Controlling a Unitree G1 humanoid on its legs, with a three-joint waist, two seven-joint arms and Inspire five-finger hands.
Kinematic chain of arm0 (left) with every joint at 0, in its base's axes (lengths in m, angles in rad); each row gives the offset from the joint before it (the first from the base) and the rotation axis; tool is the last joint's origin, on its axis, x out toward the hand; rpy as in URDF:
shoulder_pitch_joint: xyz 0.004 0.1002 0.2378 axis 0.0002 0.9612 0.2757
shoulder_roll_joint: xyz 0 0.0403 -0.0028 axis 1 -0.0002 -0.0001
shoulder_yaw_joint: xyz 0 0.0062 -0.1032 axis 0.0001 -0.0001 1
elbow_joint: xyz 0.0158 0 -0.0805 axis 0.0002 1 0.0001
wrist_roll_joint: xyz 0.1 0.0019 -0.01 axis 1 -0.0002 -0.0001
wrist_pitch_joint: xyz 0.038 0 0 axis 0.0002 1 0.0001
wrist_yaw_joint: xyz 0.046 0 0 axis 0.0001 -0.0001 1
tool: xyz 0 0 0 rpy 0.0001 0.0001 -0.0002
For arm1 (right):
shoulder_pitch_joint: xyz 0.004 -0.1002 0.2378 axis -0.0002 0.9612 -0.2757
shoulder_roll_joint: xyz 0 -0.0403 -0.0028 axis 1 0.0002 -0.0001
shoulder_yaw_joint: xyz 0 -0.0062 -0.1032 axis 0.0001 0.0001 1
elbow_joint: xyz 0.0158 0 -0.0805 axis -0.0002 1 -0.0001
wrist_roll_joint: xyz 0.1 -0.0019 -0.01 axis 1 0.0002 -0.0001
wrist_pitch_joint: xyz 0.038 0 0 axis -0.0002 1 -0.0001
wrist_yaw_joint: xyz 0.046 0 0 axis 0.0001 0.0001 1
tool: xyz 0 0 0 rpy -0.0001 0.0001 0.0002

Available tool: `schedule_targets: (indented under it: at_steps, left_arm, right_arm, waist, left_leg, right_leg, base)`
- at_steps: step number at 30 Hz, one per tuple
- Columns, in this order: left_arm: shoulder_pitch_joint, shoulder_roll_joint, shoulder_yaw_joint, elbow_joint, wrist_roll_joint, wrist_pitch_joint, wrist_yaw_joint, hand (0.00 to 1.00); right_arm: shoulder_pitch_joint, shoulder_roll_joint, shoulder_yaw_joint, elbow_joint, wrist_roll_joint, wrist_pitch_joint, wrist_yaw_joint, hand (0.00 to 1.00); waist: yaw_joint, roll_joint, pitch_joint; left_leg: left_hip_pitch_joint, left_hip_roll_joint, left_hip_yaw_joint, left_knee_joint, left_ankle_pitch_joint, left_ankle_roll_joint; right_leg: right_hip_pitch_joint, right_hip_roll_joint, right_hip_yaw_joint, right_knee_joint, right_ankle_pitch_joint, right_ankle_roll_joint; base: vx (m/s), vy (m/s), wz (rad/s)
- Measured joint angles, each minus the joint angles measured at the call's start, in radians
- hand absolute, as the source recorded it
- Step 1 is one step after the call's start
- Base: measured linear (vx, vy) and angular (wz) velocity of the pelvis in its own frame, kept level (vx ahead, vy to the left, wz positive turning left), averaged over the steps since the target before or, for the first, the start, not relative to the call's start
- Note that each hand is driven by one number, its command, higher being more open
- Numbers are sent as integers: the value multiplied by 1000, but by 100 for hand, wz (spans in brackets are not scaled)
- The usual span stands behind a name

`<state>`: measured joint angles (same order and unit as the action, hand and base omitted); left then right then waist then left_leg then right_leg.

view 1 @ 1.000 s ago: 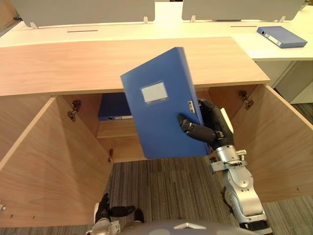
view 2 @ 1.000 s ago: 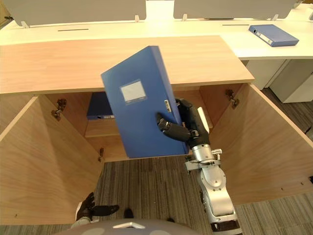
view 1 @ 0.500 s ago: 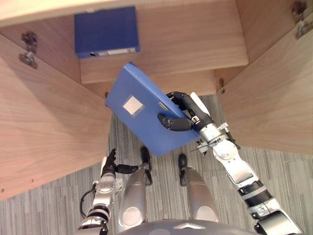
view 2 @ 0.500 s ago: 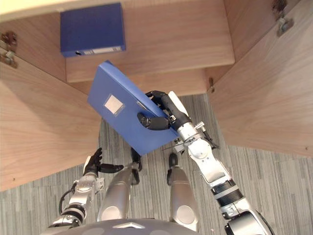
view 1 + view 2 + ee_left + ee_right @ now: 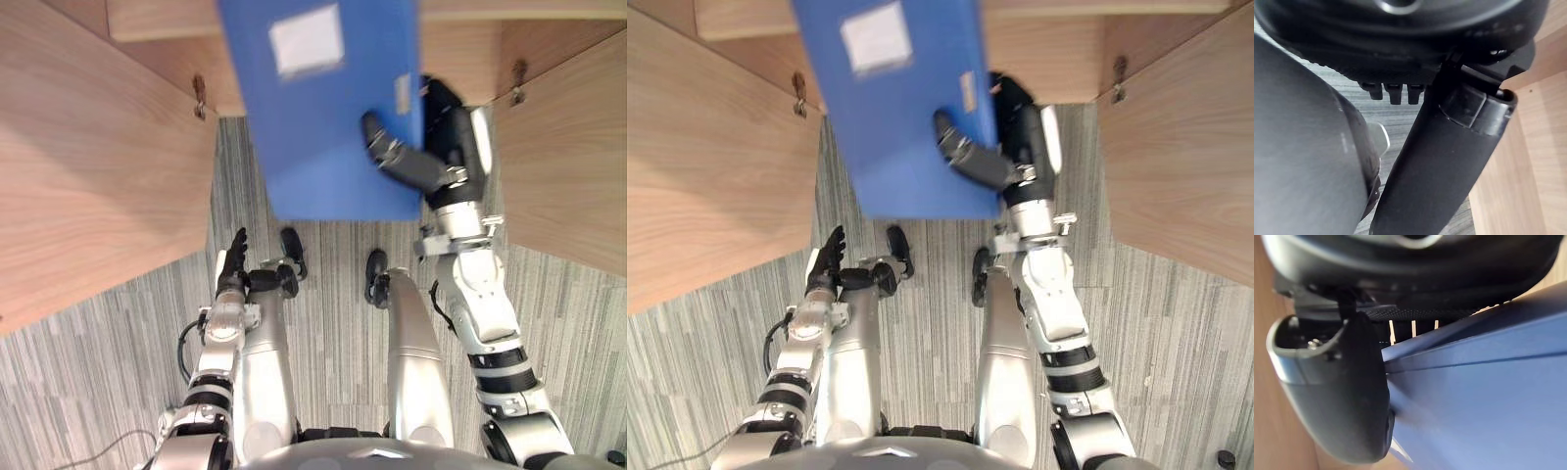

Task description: Walk over to the cabinet, pick up the folder, carry it to the office cabinet, place the folder inside the office cabinet, then close the office cabinet door

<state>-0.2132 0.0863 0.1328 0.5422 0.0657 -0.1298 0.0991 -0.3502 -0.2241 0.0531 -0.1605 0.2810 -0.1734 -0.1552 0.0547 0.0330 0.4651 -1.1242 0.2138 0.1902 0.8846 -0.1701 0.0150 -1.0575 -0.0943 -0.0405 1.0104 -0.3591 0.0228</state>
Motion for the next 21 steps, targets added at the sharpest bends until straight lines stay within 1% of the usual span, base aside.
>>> schedule_targets:
  at_steps: [4, 6, 7, 8, 10, 15, 19, 21]
  left_arm:
    - [-7, 1, 6, -30, -8, 0, 2, 100]
    - [-10, -1, 6, -43, -16, 0, 2, 100]
    - [-10, -4, 6, -50, -18, 0, 2, 100]
    - [-11, -4, 6, -52, -18, 0, 2, 100]
    - [-10, -9, 5, -69, -19, 0, 3, 100]
    - [-11, -17, -3, -89, -36, 0, 4, 100]
    - [-11, -17, -10, -96, -36, 0, 5, 100]
    - [-11, -16, -19, -99, -36, 0, 7, 100]
  right_arm:
    - [-39, 4, -70, 18, 131, -6, -31, 0]
    - [-88, 6, -113, 48, 223, -11, -46, 0]
    - [-128, 9, -140, 74, 293, -30, -60, 0]
    - [-135, 11, -148, 77, 303, -33, -63, 0]
    - [-207, 18, -192, 95, 396, -66, -87, 0]
    - [-342, 13, -250, 145, 515, -119, -118, 0]
    - [-432, 0, -272, 212, 592, -140, -127, 0]
    - [-492, -12, -276, 273, 645, -147, -138, 0]
  waist:
    - [2, 0, 1]
    - [4, 0, 2]
    - [6, 0, 2]
    - [8, 0, 2]
    - [14, 0, 2]
    - [21, 0, 2]
    - [21, 0, 2]
    - [22, 0, 2]
  left_leg:
    - [-44, 0, -6, 25, -10, 1]
    - [-54, 0, -6, 27, -10, 1]
    - [-60, -1, -7, 27, -10, 1]
    - [-62, -1, -7, 27, -10, 1]
    - [-75, -1, -8, 27, -10, 1]
    - [-89, -3, -10, 23, -10, 0]
    - [-94, -7, -12, 8, -3, -3]
    - [-97, -8, -13, -1, 1, -5]
  right_leg:
    - [-38, -4, -1, 21, -9, 3]
    - [-48, -5, -1, 22, -9, 3]
    - [-52, -6, -5, 22, -10, 3]
    - [-53, -7, -5, 22, -10, 3]
    - [-64, -8, -7, 22, -11, 3]
    - [-74, -9, -12, 17, -11, 3]
    - [-74, -11, -19, 1, -11, 4]
    - [-74, -12, -24, -9, -10, 3]
  base:
    - [-40, 51, 3]
    - [-21, 83, 3]
    - [-12, 68, 4]
    - [-9, 65, 5]
    - [-9, 60, 3]
    - [-11, 63, 2]
    - [-11, 50, 5]
    - [1, 43, 6]
